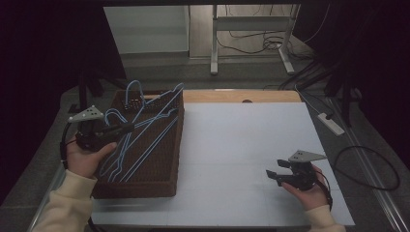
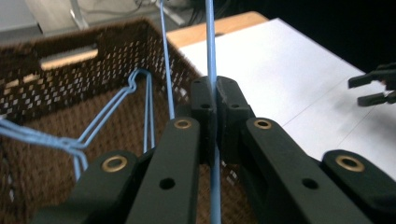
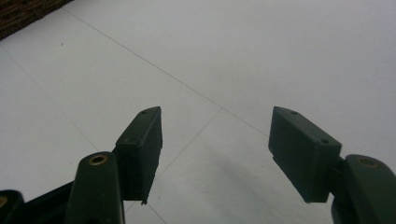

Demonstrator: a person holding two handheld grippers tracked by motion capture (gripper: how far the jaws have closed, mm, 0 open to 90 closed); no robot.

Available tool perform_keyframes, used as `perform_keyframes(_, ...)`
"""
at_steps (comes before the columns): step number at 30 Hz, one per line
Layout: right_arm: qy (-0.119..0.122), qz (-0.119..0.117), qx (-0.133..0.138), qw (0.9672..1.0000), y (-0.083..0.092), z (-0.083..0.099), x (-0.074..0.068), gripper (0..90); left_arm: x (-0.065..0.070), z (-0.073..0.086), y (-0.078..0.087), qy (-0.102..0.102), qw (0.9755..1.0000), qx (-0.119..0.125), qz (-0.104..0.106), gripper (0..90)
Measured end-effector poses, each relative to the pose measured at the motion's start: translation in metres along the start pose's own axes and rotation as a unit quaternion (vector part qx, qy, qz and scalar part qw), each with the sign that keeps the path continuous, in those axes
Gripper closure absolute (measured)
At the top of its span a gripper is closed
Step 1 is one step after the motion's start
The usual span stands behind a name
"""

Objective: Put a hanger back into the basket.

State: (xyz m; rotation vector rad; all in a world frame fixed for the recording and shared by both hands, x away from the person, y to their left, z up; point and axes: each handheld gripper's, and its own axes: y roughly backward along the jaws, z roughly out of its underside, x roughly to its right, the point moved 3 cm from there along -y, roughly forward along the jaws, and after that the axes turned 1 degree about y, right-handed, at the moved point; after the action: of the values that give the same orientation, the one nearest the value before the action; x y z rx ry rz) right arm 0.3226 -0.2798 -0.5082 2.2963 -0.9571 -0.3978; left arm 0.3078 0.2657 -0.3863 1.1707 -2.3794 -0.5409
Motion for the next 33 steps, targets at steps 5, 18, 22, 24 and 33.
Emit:
perform_keyframes(5, 0.002, 0.002, 0.000, 1.0000, 0.000, 0.000, 0.000, 35.7, -0.011, 0.008, -0.003, 0.011, 0.9998, -0.017, -0.008, 86.9)
perform_keyframes(18, 0.002, 0.005, -0.009, 0.9999, -0.002, 0.001, 0.000, 35.3, -0.034, 0.024, -0.027, 0.044, 0.9963, -0.068, 0.029, 86.8)
perform_keyframes(22, 0.002, 0.006, -0.011, 0.9999, -0.003, 0.001, 0.000, 35.3, -0.039, 0.028, -0.036, 0.056, 0.9950, -0.078, 0.029, 86.8)
perform_keyframes(24, 0.005, 0.005, -0.011, 0.9999, -0.002, 0.000, -0.001, 35.3, -0.043, 0.031, -0.042, 0.063, 0.9939, -0.086, 0.029, 86.8)
perform_keyframes(33, 0.007, 0.005, -0.014, 0.9999, -0.003, -0.001, -0.003, 35.1, -0.055, 0.045, -0.054, 0.079, 0.9877, -0.132, -0.029, 86.6)
